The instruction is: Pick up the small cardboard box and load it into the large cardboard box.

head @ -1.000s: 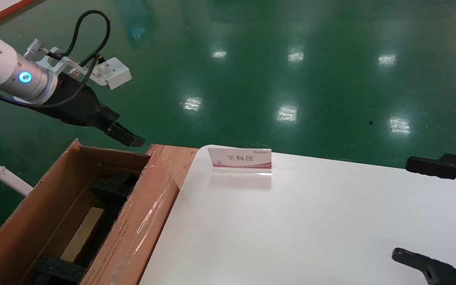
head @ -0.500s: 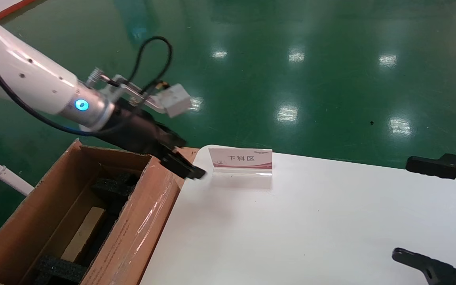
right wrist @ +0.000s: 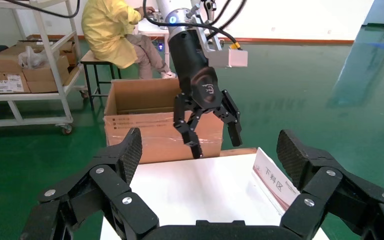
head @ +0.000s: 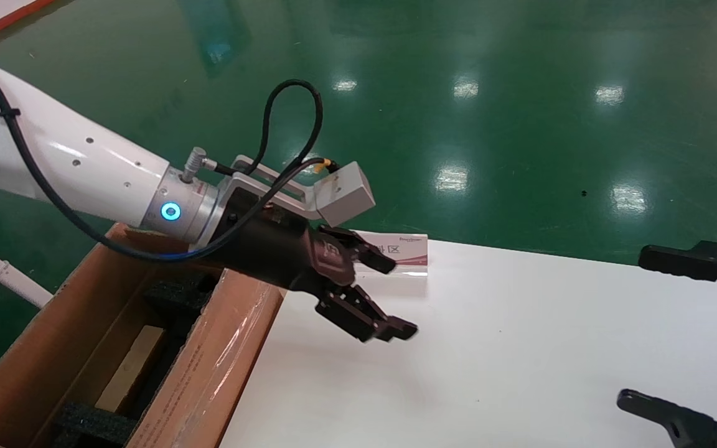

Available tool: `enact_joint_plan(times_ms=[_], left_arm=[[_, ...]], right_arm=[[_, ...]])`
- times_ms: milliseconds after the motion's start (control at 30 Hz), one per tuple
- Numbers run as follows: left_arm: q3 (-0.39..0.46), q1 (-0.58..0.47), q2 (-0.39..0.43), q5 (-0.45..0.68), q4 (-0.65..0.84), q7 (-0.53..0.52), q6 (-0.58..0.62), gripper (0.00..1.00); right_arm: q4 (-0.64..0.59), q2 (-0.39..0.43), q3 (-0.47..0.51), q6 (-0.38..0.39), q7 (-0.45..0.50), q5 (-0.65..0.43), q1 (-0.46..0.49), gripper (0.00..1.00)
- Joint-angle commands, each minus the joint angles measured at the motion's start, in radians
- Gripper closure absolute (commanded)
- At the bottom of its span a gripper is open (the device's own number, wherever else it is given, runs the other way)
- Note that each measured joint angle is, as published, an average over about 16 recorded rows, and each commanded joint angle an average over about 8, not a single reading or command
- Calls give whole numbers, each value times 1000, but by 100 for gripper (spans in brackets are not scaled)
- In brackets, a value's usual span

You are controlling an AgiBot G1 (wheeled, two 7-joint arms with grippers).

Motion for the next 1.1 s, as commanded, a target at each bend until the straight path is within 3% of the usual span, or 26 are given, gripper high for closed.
enact_joint_plan(times_ms=[33, 900, 1100], left_arm=[[-69, 50, -2, -13, -6, 30, 17, 0], [-967, 704, -34, -187, -87, 418, 235, 0], [-1083, 788, -38, -209, -97, 468, 263, 0]], right_arm=[[0, 0, 1, 0, 0, 0, 0, 0], [3, -3, 8, -3, 5, -6, -2, 0], [3, -4, 10, -4, 6, -7, -3, 0]])
